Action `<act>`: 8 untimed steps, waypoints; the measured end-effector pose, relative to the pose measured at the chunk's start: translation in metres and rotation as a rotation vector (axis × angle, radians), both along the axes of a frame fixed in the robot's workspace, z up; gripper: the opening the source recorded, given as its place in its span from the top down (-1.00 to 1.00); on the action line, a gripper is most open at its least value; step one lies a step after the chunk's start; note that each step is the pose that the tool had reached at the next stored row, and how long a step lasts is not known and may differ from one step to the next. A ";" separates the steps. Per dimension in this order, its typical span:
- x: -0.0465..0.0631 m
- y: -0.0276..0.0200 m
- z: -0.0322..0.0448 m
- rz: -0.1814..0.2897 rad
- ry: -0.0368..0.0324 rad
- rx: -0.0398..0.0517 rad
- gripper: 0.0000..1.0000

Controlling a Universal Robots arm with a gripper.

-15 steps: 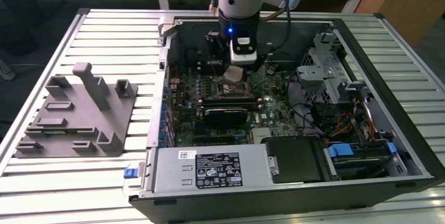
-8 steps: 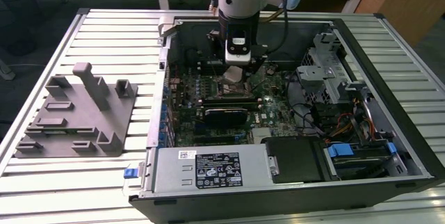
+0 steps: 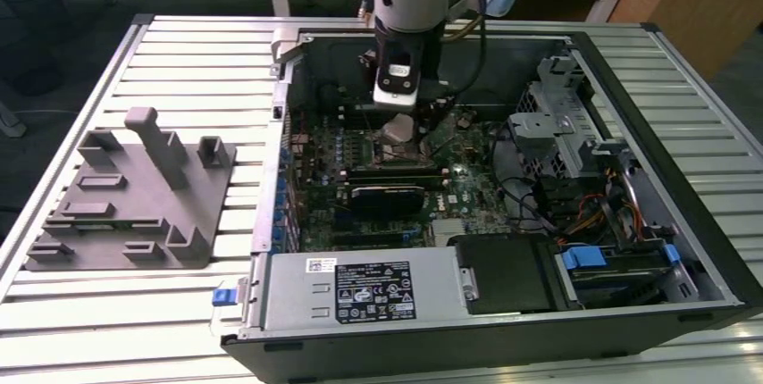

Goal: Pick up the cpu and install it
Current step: 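Place the cpu into insertion slot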

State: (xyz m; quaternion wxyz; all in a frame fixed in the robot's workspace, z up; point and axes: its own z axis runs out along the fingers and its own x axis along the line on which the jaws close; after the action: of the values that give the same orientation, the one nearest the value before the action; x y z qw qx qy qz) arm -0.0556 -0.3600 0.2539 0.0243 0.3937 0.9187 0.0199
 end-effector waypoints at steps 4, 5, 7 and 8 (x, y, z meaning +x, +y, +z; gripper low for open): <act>0.000 0.0000 -0.0005 -0.073 0.0000 0.0000 -0.09; 0.000 0.0000 -0.0006 -0.091 0.0000 0.0000 -0.09; 0.000 0.0000 -0.0008 -0.127 0.0000 0.0000 -0.09; 0.000 0.0000 -0.0010 -0.145 0.0000 0.0000 -0.09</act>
State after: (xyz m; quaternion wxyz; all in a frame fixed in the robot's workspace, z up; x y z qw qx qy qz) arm -0.0556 -0.3600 0.2530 0.0257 0.4592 0.8878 0.0181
